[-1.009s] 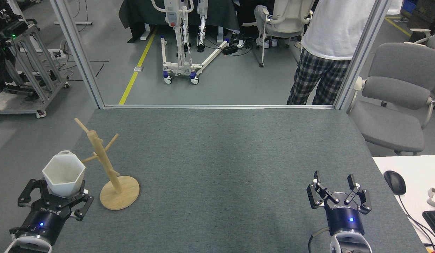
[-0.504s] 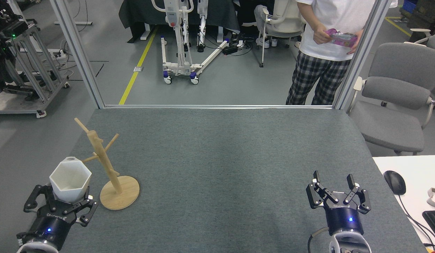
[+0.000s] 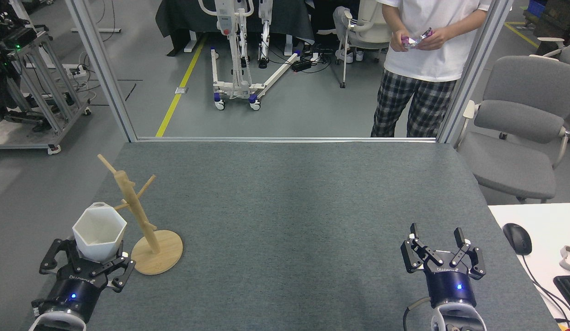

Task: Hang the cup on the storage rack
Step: 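Move the cup with the left gripper onto a peg of the wooden stand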

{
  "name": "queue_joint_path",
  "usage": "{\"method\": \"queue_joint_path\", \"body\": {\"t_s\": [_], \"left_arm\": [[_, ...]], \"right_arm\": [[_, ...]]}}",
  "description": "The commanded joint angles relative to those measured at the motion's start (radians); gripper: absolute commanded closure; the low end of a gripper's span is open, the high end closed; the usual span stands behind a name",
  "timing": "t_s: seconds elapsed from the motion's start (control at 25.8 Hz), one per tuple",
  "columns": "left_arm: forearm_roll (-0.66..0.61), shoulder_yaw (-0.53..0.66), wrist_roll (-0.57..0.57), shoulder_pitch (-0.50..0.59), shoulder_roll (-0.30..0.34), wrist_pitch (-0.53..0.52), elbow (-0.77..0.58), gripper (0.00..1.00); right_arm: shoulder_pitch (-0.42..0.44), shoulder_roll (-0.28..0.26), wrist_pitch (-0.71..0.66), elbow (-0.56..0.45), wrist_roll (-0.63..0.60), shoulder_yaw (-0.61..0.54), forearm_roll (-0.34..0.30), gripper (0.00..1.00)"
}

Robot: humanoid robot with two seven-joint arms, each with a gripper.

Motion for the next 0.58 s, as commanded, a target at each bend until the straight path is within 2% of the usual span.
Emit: {"method": "queue_joint_path", "body": {"t_s": [0.0, 0.27, 0.54], "left_arm": [[-0.001, -0.013, 0.001, -0.006, -0.002, 0.0, 0.0, 1.0], [-0.035, -0.043, -0.061, -0.034, -0.003, 0.003, 0.01, 1.0], [-0.049, -0.06, -0.064, -0.037, -0.003, 0.006, 0.037, 1.0]], "right_arm": [[0.0, 0.0, 0.0, 0.0, 0.0, 0.0, 0.0, 0.01], [-0.002, -0.002, 0.0, 0.002, 0.0, 0.0, 0.0, 0.01], [-0.002, -0.002, 0.0, 0.002, 0.0, 0.0, 0.0, 0.01]]}}
